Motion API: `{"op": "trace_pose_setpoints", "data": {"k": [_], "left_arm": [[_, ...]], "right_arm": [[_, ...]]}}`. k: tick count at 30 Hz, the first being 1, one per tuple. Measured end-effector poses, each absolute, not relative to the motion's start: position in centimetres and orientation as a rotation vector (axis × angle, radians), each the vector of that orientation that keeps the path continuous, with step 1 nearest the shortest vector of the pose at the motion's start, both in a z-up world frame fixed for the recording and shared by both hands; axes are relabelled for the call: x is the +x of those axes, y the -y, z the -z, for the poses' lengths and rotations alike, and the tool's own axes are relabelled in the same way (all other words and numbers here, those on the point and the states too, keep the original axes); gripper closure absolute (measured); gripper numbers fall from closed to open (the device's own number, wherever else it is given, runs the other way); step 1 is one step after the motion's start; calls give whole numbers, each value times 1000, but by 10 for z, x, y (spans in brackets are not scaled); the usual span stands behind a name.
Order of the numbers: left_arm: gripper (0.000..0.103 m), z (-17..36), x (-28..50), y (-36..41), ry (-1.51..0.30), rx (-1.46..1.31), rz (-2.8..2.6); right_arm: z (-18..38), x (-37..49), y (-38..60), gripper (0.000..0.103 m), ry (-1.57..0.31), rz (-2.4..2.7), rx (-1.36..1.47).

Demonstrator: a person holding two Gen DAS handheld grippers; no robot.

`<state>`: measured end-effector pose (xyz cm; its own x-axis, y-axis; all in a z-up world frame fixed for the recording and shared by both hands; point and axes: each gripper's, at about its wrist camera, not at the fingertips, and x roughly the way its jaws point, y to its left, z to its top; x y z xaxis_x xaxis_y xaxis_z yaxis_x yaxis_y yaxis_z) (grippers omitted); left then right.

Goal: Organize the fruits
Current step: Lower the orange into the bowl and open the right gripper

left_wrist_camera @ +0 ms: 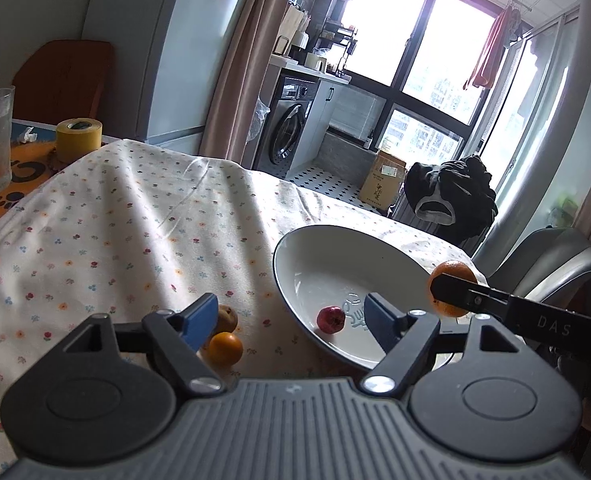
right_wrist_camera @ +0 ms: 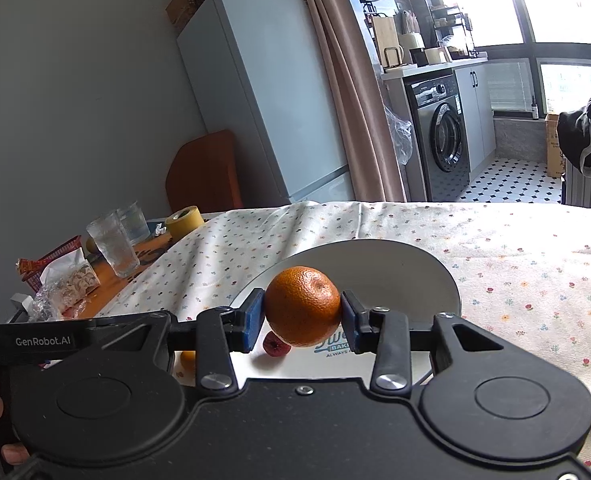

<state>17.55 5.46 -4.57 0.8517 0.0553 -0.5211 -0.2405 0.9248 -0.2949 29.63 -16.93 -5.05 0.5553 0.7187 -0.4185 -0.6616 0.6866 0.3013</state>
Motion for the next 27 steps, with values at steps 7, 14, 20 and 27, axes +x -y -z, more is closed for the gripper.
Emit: {"op": "trace_pose_setpoints", "data": {"k": [7,14,20,27], "left_arm": [[23,45,158,-63,-524,-373,-186],[20,39,145,-71,-498,-399,-211],[19,35,134,-70,-483,-396,-211],[18,35,119,-71,-480,-395,-213]], "right_arm": [[50,292,165,35,-536,-796,106],[44,275,166,34,-537,-826,105],[37,261,170,34,-531,-837,107],[37,245,171,32,-531,-851,112]]}}
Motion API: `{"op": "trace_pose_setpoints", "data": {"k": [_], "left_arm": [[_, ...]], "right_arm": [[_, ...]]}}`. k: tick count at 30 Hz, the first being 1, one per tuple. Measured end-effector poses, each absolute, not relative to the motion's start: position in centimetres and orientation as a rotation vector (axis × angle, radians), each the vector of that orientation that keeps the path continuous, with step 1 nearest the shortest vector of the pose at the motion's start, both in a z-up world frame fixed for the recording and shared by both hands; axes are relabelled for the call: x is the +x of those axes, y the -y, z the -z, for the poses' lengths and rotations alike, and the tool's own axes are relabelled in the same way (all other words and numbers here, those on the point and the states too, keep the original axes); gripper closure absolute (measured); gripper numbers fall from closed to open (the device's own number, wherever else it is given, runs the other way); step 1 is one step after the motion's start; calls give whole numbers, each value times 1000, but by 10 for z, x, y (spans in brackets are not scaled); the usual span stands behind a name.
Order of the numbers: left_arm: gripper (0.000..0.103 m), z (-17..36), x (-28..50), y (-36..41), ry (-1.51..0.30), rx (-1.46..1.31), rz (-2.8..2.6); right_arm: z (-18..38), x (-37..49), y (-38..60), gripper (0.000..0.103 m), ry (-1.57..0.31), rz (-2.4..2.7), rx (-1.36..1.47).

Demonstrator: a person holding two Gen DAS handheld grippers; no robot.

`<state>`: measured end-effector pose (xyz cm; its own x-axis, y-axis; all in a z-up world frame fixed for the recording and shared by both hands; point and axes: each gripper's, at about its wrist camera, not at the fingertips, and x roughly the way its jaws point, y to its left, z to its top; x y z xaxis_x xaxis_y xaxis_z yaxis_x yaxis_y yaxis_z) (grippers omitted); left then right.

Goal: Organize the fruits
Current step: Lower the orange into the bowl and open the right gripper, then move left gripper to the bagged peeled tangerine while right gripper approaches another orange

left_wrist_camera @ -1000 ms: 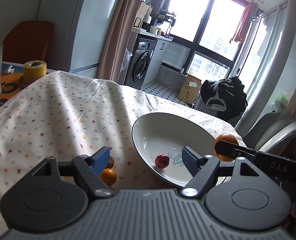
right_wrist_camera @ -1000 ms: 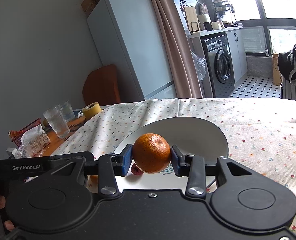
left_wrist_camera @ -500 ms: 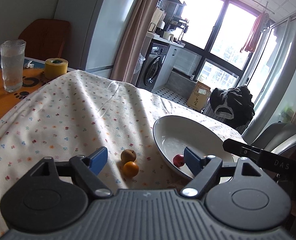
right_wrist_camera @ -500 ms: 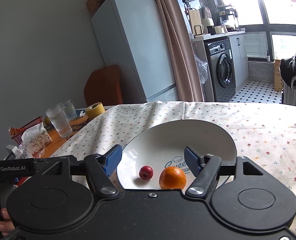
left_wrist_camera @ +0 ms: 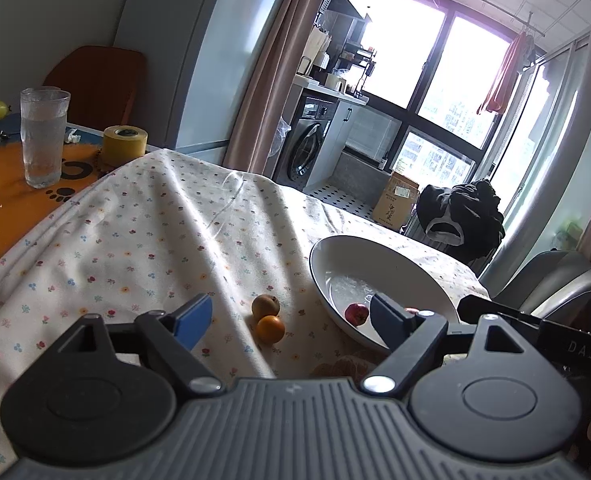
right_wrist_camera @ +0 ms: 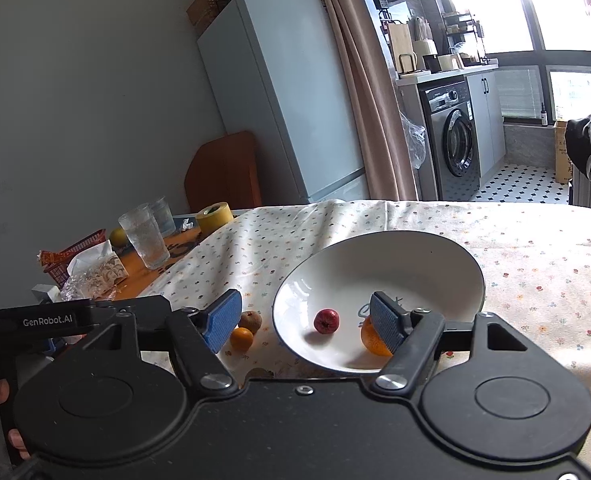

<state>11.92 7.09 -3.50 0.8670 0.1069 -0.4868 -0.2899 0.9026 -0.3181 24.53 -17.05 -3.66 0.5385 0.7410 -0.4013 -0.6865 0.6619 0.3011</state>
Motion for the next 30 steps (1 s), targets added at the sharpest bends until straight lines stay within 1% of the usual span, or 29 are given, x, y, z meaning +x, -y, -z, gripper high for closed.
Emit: {"op": "trace_pose_setpoints", "data": {"k": [16,30], "left_arm": [[18,40,92,-76,-492,-405,-206],[18,56,98,-57,-530,-389,-135]], "right_arm": [[40,215,175,32,-550,-865,113],[57,212,177,33,-592,-879,119]]}}
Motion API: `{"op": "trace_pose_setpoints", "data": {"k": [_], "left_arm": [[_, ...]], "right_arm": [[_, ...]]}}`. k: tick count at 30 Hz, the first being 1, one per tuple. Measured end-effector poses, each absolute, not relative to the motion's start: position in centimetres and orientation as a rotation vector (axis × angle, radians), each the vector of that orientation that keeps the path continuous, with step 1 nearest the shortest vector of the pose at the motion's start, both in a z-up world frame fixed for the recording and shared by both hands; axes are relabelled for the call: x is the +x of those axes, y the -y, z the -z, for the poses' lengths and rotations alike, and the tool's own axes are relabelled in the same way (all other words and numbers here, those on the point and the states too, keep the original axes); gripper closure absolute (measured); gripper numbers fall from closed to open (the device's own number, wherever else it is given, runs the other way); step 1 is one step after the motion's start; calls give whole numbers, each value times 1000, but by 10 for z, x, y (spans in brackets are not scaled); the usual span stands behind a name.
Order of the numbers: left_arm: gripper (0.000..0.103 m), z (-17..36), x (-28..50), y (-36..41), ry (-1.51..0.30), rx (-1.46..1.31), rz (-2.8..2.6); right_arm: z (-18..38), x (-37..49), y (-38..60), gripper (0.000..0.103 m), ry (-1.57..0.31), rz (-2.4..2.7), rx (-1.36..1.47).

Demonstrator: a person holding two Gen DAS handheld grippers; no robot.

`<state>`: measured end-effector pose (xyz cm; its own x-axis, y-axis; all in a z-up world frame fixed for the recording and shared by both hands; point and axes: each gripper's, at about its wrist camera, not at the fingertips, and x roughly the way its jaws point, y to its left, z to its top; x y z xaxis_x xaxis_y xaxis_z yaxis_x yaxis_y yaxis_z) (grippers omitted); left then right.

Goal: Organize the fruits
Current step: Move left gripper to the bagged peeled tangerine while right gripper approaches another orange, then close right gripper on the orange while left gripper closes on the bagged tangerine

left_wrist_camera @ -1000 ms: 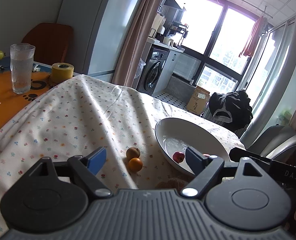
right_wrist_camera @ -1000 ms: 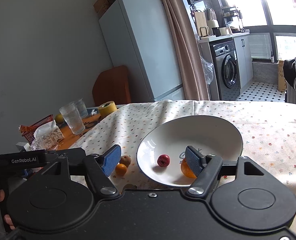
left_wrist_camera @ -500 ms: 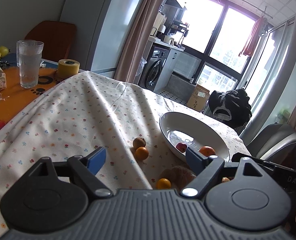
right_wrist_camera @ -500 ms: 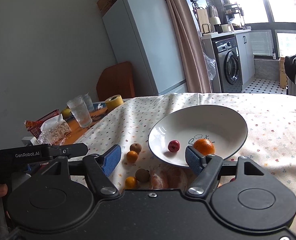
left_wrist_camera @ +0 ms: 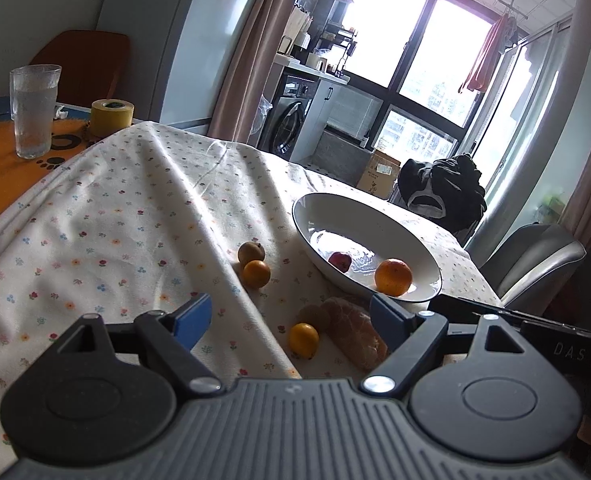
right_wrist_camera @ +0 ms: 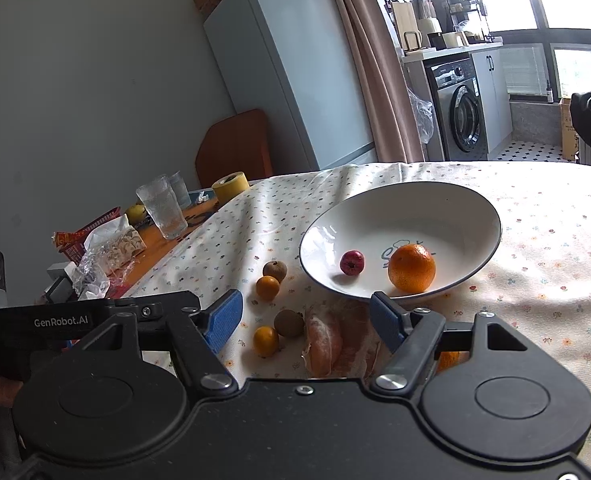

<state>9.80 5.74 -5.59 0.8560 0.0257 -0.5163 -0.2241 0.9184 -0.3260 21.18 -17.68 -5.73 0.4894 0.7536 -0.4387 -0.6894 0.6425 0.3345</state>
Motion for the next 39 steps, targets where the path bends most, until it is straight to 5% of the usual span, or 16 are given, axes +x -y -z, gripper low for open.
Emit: {"op": "trace_pose_setpoints", "data": {"k": [11,16,25,39], "left_arm": [[21,65,103,-45,-549,-386,-107],[23,68,107,-35,-563,-373,-88],[39,73,122,-17,-589,-389,-33],[40,87,157,4,-636,-444,-52]], "right_arm": [[73,217,186,44,-629,-877,147],[79,219,191,59,-648,-885,157],[83,226,213,59,-637,-847,186],[91,238,242,59,-629,-800,226]]}}
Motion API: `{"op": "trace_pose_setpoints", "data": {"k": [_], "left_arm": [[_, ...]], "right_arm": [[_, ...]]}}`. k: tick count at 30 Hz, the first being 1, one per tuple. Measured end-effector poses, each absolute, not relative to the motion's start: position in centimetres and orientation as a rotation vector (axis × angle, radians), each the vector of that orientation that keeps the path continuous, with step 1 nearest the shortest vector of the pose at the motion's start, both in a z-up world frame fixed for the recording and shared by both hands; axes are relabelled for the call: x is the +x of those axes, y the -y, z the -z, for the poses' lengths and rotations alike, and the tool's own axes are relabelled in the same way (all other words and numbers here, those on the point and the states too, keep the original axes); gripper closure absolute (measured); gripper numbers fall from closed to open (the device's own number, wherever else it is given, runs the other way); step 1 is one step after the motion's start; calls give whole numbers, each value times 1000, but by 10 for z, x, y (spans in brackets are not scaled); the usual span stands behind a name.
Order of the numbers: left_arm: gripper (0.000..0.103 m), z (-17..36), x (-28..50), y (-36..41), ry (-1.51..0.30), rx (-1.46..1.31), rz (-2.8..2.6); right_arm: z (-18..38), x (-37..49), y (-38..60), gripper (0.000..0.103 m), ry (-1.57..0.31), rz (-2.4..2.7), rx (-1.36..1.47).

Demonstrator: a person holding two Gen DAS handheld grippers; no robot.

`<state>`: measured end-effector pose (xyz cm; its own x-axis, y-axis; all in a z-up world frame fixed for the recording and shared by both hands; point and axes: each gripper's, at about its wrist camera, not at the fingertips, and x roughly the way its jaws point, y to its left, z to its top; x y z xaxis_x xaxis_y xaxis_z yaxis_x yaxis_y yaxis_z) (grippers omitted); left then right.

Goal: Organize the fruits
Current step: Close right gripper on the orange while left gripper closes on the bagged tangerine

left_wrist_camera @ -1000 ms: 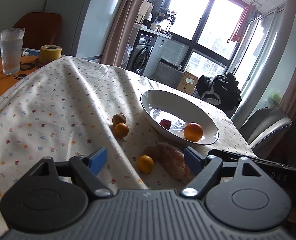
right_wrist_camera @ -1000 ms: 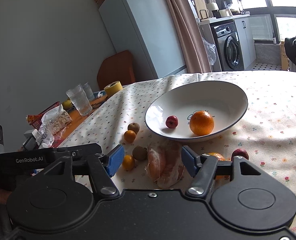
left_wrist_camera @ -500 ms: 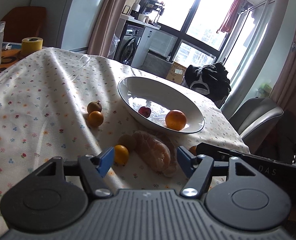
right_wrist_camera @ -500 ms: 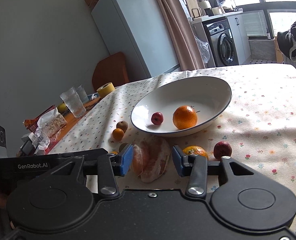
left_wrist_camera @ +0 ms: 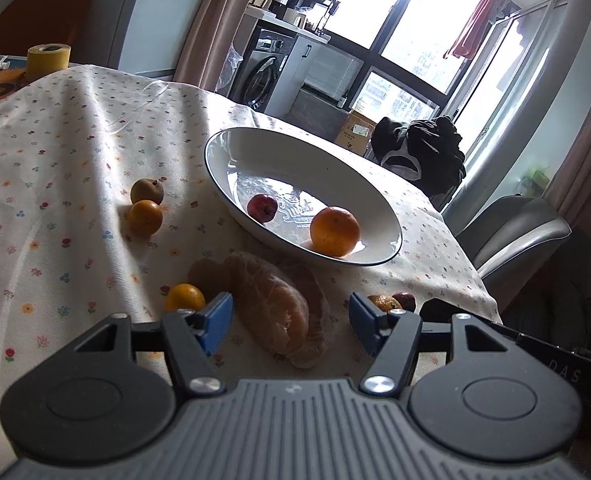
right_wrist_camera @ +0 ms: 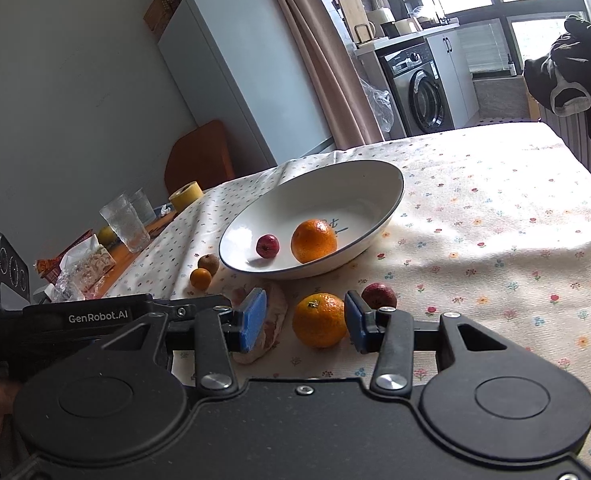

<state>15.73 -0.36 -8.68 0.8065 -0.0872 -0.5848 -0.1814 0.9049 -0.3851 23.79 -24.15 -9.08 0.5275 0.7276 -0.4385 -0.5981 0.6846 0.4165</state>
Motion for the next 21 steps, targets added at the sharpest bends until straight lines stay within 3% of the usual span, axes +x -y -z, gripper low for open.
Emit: {"op": "trace_pose_setpoints", "data": {"k": [16,21], "left_arm": [[49,102,181,5,-663,-451,-138],[63,105,179,-4,-648,-493,-153]], "right_arm": [[97,242,245,59,-638,-800,230],[98,243,241,59,-646,-801,224]]}}
